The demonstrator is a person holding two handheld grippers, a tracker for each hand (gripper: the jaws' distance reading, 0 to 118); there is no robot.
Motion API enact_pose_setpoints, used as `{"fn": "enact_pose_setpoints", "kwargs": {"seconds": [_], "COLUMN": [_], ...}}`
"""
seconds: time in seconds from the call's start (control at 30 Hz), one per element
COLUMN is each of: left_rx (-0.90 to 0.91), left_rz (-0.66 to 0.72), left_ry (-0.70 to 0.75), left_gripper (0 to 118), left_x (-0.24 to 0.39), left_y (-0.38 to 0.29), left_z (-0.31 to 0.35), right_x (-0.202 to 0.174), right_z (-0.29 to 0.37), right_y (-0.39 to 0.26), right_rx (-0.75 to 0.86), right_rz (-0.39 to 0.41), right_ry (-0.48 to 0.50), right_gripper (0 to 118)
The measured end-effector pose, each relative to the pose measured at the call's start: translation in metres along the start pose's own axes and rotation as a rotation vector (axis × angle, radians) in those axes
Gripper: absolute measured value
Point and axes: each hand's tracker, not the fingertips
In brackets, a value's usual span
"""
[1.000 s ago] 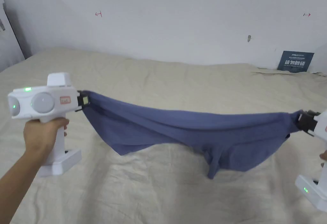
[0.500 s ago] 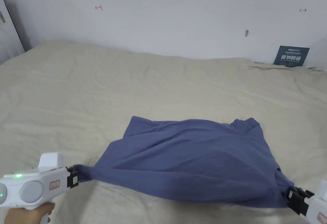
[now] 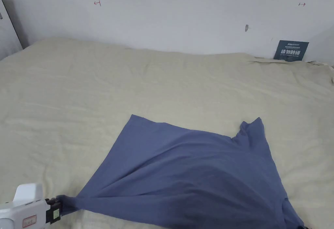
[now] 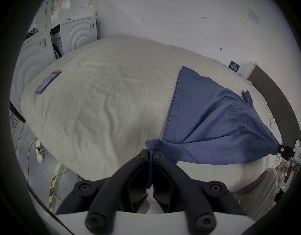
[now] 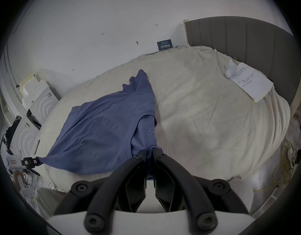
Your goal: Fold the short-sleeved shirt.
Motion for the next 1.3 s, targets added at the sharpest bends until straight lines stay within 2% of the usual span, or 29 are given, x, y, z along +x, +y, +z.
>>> {"fn": "enact_pose_setpoints", "kwargs": {"seconds": [0.13, 0.3, 0.4, 0.6, 0.63, 0.67, 0.7, 0.73, 0.77, 0.8, 0.87, 0.9, 1.03, 1.2, 1.3], "left_rx": [-0.038, -0.098, -0.149, -0.181, -0.178, -0.179, -0.181, -0.180, -0.173, -0.158, -0.121, -0.082, 0.095, 0.269, 0.351], "left_rz": [-0.020, -0.034, -0.041, -0.063, -0.052, -0.040, -0.032, -0.033, -0.039, -0.044, -0.054, -0.057, -0.084, -0.147, -0.175], "left_ry": [0.009, 0.048, 0.075, 0.115, 0.117, 0.111, 0.121, 0.131, 0.148, 0.156, 0.153, 0.143, 0.094, 0.098, 0.049], "left_gripper": [2, 2, 2, 3, 6, 14, 32, 49, 67, 84, 104, 108, 109, 109, 103], "left_x": [0.001, 0.015, 0.024, 0.030, 0.030, 0.031, 0.033, 0.036, 0.038, 0.041, 0.047, 0.050, 0.067, 0.096, 0.111], "left_y": [-0.008, -0.011, -0.016, -0.024, -0.024, -0.021, -0.019, -0.017, -0.015, -0.013, -0.006, -0.002, 0.016, 0.041, 0.050], "left_z": [-0.001, -0.027, -0.042, -0.050, -0.047, -0.045, -0.043, -0.041, -0.038, -0.035, -0.028, -0.023, 0.001, 0.022, 0.031], "right_x": [0.002, -0.004, -0.010, -0.012, -0.012, -0.014, -0.017, -0.020, -0.025, -0.030, -0.040, -0.046, -0.070, -0.095, -0.105], "right_z": [-0.001, -0.028, -0.040, -0.050, -0.049, -0.046, -0.042, -0.039, -0.035, -0.030, -0.021, -0.016, 0.005, 0.033, 0.042], "right_y": [-0.011, -0.018, -0.020, -0.022, -0.021, -0.018, -0.015, -0.011, -0.006, 0.000, 0.010, 0.016, 0.039, 0.061, 0.067], "right_rx": [-0.042, -0.138, -0.173, -0.235, -0.236, -0.233, -0.223, -0.206, -0.182, -0.150, -0.088, -0.053, 0.074, 0.245, 0.338], "right_rz": [0.013, 0.058, 0.121, 0.124, 0.122, 0.120, 0.124, 0.134, 0.149, 0.162, 0.186, 0.202, 0.260, 0.256, 0.272], "right_ry": [-0.029, -0.112, -0.162, -0.176, -0.172, -0.170, -0.170, -0.170, -0.166, -0.162, -0.161, -0.166, -0.157, -0.109, -0.089], "right_gripper": [4, 4, 4, 5, 6, 8, 15, 27, 44, 68, 89, 91, 91, 92, 91]}}
